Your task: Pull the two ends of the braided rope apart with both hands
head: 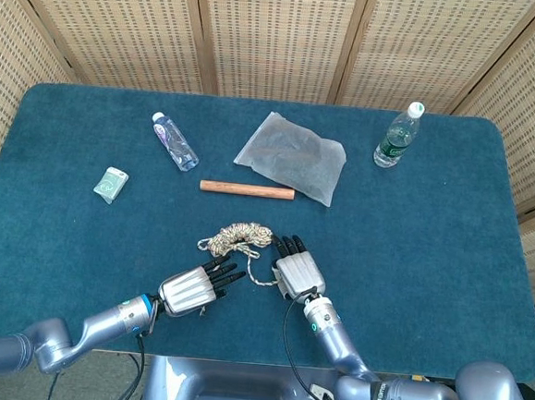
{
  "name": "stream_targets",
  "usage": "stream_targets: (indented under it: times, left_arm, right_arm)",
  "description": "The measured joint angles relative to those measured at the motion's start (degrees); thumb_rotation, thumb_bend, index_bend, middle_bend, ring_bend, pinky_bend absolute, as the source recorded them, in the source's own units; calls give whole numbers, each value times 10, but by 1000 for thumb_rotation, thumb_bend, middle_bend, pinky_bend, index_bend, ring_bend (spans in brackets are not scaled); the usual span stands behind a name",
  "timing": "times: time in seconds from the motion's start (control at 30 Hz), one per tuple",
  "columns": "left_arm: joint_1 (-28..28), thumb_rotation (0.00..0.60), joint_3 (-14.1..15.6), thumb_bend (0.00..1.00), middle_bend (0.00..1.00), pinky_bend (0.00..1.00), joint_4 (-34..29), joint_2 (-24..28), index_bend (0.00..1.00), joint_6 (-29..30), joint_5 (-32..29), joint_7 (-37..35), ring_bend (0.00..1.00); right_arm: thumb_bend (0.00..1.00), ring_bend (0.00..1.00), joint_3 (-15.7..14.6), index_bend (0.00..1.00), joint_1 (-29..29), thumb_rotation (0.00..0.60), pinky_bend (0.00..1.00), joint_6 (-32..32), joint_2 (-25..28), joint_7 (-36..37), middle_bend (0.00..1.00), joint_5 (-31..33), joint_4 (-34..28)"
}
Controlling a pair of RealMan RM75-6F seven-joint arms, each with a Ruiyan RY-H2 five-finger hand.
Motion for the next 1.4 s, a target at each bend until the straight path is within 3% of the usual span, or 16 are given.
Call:
stream_targets:
  times: [0.3,0.77,1.0,1.4]
  left_arm:
    - [-8,600,6,347,0,0,3,-14,508,-8,-28,7,0]
    - [-18,600,18,418,0,0,3,-18,510,5,-37,5,0]
    - [-20,600,22,423,0,0,1,-17,635,15,-41,3,0]
    - [-20,600,26,438,0,0,0,-10,746,38,-44,-3,0]
  right_arm:
    - [434,0,-2,648,0,600,0,-1,-1,-1,0,3,4]
    - [434,0,-3,652,1,600,0,-4,-1,-2,0,9,7]
    - [434,0,-4,654,1,600,0,-3,0,-4,0,11,5]
    - [434,0,-4,655,2,600,0,0,2,-10,0,14,-1]
